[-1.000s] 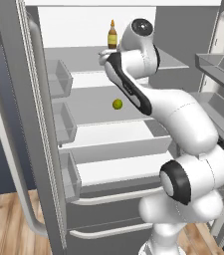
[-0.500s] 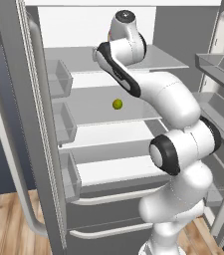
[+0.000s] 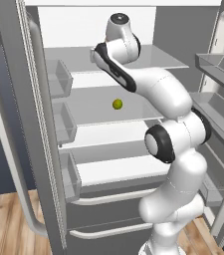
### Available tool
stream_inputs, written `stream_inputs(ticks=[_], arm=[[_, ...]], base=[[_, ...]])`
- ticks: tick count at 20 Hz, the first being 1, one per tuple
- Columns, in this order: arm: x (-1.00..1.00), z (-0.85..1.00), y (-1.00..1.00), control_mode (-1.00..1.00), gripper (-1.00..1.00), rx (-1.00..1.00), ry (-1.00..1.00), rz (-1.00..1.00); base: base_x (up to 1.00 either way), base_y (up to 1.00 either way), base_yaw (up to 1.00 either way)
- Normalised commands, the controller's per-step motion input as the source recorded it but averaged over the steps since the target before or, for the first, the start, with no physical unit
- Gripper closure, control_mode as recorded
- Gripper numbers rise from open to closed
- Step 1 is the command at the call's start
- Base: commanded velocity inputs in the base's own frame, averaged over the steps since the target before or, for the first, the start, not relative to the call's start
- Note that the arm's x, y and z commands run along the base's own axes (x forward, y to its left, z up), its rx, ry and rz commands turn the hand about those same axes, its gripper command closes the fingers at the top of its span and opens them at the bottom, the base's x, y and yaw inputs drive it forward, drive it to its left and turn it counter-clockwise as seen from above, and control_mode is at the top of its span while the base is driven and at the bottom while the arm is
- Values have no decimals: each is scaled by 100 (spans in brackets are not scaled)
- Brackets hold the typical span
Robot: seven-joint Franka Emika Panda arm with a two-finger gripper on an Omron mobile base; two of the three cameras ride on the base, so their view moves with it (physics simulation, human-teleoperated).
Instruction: Pick the banana and pear from the fridge and place them on the plate next to the blender to make a fruit smoothie.
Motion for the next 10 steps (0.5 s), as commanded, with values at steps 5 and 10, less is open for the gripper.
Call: stream_inputs(ticks=[5, 10], arm=[[38, -11, 0, -100, -100, 2, 0, 0], [40, -7, 1, -100, -100, 2, 0, 0]], base=[[0, 0, 0], [0, 0, 0]])
